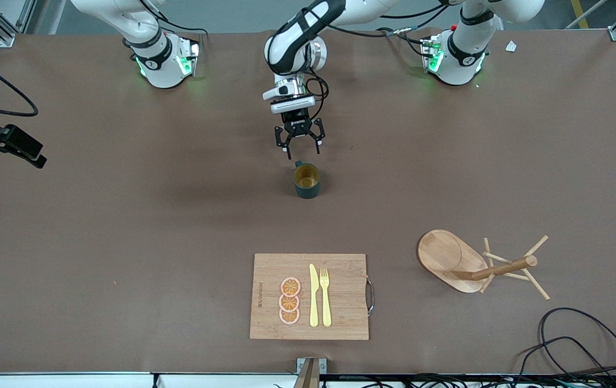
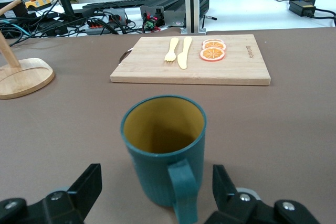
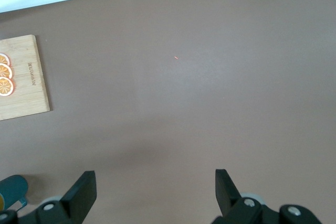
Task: Pass cup and hang on rack
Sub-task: 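Lower the left gripper onto the mug handle and close it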
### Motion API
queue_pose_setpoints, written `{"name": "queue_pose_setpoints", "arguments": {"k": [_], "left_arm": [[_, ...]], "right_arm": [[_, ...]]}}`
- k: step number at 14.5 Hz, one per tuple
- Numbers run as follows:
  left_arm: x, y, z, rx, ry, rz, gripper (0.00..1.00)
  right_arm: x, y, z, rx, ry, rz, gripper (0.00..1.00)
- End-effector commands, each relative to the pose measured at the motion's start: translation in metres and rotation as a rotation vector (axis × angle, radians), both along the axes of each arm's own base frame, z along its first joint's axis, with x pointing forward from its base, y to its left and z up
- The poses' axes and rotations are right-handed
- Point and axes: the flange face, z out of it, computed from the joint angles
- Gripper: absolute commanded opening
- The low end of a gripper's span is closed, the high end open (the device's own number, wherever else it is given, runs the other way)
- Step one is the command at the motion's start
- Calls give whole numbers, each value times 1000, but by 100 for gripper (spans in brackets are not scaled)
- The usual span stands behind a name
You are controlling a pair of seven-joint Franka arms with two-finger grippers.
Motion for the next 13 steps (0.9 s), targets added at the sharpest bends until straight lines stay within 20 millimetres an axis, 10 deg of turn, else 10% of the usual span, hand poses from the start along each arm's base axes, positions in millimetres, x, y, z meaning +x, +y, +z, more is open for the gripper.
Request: {"name": "queue_pose_setpoints", "arguments": {"k": [1,8,13], "left_arm": [[20,-6,-7,-14,-21,-4,93],[41,-6,-21,-26,0,3,81],[42,-5,-30,-10,10,3,41]], "right_arm": [[-3,2,6,36,-43,15,100],[-1,-5,-12,40,-16,1,100],[0,-15,-25,38,-1,-14,100]]}}
